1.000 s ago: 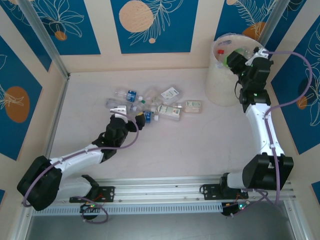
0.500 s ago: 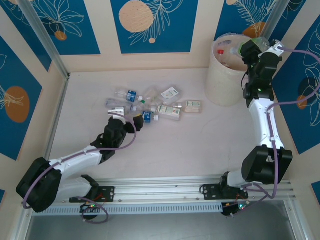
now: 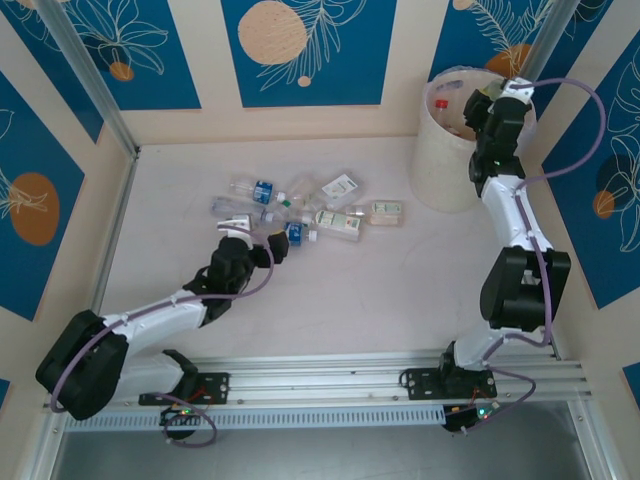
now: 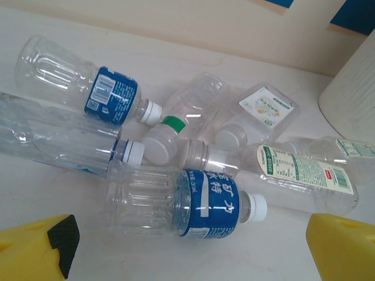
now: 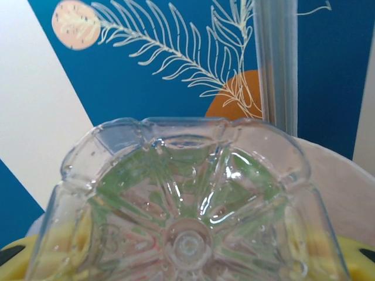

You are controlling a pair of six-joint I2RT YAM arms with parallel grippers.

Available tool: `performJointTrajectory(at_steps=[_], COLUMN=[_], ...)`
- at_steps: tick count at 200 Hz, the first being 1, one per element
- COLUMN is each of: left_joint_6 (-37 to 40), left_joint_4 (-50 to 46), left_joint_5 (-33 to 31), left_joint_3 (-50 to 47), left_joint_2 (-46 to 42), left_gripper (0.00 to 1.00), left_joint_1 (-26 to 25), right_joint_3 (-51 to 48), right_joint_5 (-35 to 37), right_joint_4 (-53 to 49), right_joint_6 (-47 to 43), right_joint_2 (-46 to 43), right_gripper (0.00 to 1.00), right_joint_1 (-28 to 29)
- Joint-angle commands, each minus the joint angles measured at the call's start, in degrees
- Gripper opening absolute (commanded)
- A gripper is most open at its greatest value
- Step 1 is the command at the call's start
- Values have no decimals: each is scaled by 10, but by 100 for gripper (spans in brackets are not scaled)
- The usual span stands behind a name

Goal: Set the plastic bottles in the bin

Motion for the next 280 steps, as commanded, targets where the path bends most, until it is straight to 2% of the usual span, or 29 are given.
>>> performJointTrajectory(at_steps=[1,57,82,97,117,126,149,207,235,242,280], left_joint_6=[-14,-17,-17,-16,-17,-18,-22,-44,-80,-84,-134], left_joint_4=[17,16,15,14,9,6,5,-21,-66,-75,-140], left_joint_5=[13,14,13,12,6,4,0,-8,-7,-3,22], left_joint_3=[6,9,9,9,8,7,4,5,19,24,59], left_joint_2=[11,20,22,23,23,23,22,19,18,17,22], left_gripper=[100,100,100,100,100,100,100,100,100,100,100], left_joint_1=[6,8,8,8,9,10,12,21,41,46,78], right_joint_3=[46,135,164,198,242,250,267,252,180,157,81], right_joint_5=[46,143,205,213,233,238,216,173,83,65,-23], right_joint_4=[8,-80,-104,-148,-199,-213,-257,-279,-254,-237,-224], right_joint_6=[-108,-159,-155,-145,-128,-115,-68,-34,10,11,37], right_joint_2=[13,78,98,113,128,129,121,72,9,-8,-90], right_gripper=[39,43,54,64,72,79,85,88,89,100,99], right_joint_1=[6,5,3,0,0,-1,-3,14,12,15,21])
